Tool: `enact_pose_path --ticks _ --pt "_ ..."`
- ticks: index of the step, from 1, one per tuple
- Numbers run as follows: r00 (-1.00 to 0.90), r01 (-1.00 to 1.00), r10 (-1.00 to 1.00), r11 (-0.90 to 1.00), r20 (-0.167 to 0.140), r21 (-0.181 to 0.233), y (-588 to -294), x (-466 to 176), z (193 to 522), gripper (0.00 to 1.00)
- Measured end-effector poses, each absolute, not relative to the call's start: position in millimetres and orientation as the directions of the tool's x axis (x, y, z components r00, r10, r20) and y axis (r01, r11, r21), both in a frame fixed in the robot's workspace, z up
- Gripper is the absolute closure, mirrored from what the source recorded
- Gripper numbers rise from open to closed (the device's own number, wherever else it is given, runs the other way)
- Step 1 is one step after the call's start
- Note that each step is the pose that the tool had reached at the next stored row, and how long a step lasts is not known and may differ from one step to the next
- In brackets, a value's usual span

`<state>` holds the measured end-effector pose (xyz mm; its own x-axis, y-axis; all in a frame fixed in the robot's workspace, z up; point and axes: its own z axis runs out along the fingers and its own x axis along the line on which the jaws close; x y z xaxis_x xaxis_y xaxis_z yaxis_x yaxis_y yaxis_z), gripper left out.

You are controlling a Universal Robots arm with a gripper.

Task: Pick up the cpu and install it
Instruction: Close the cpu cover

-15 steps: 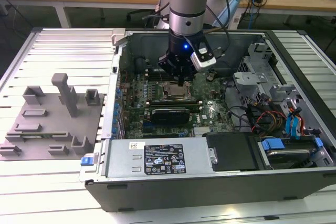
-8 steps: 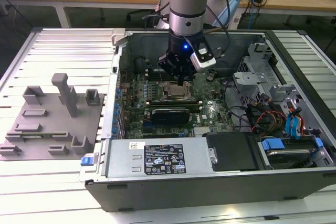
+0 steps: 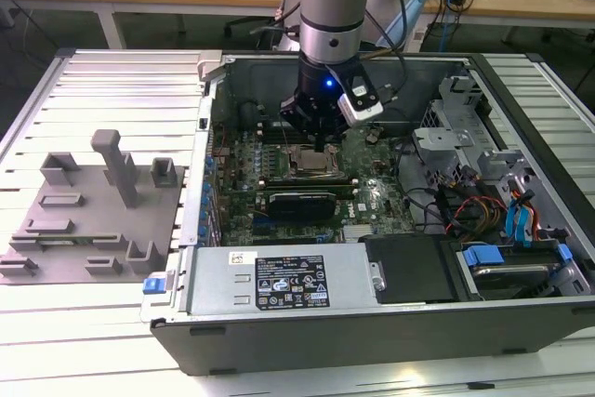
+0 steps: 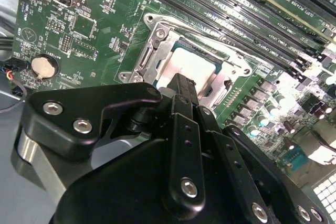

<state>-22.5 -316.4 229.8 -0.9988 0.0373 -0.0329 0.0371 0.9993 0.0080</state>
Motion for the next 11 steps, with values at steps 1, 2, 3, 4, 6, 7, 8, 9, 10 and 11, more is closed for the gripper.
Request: enact_pose_path --ticks 1,2,3,4,6,7,8,9,10,11 --pt "-0.999 0.030 0.030 1.000 -0.033 0.008 -316 -23 229 0.89" --pt "-0.999 0.027 0.027 1.000 -0.033 0.008 -316 -23 228 0.89" --pt "-0.999 0.026 0.027 1.000 -0.033 0.008 -316 -24 228 0.89" --pt "-0.999 0.026 0.026 1.000 -0.033 0.008 -317 -25 227 0.89" --pt "-0.999 0.026 0.026 1.000 -0.033 0.008 -316 -31 226 0.89" --pt "-0.999 0.026 0.026 1.000 -0.033 0.008 -316 -32 226 0.89" --pt "-0.999 0.026 0.026 1.000 -0.033 0.008 -316 -33 225 0.89" --pt "-0.999 0.026 0.026 1.000 -0.033 0.008 -316 -34 225 0.89" --pt "-0.999 0.026 0.026 1.000 -0.033 0.008 -317 -36 223 0.89" --pt "-0.999 0.026 0.026 1.000 -0.033 0.008 -317 -36 223 0.89"
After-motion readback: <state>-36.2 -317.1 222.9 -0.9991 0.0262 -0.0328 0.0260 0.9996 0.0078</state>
